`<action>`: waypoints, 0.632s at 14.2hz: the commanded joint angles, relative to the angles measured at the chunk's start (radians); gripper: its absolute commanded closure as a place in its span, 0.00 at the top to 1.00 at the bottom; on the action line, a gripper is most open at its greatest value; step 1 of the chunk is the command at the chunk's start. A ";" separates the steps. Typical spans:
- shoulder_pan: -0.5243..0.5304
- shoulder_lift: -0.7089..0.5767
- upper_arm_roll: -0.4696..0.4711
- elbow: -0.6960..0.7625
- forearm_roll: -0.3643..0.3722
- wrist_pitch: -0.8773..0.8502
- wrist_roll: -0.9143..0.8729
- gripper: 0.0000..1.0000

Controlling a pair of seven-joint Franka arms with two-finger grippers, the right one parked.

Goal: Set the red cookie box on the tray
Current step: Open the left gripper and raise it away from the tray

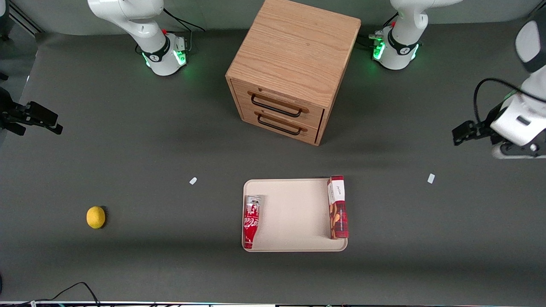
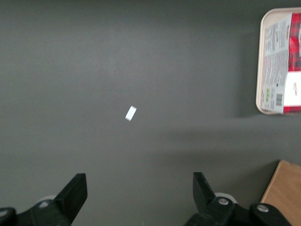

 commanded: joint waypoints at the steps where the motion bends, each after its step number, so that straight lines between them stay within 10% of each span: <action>1: 0.017 -0.083 -0.007 -0.031 -0.014 -0.042 0.028 1.00; 9: 0.033 -0.085 -0.006 0.050 -0.065 -0.130 0.057 1.00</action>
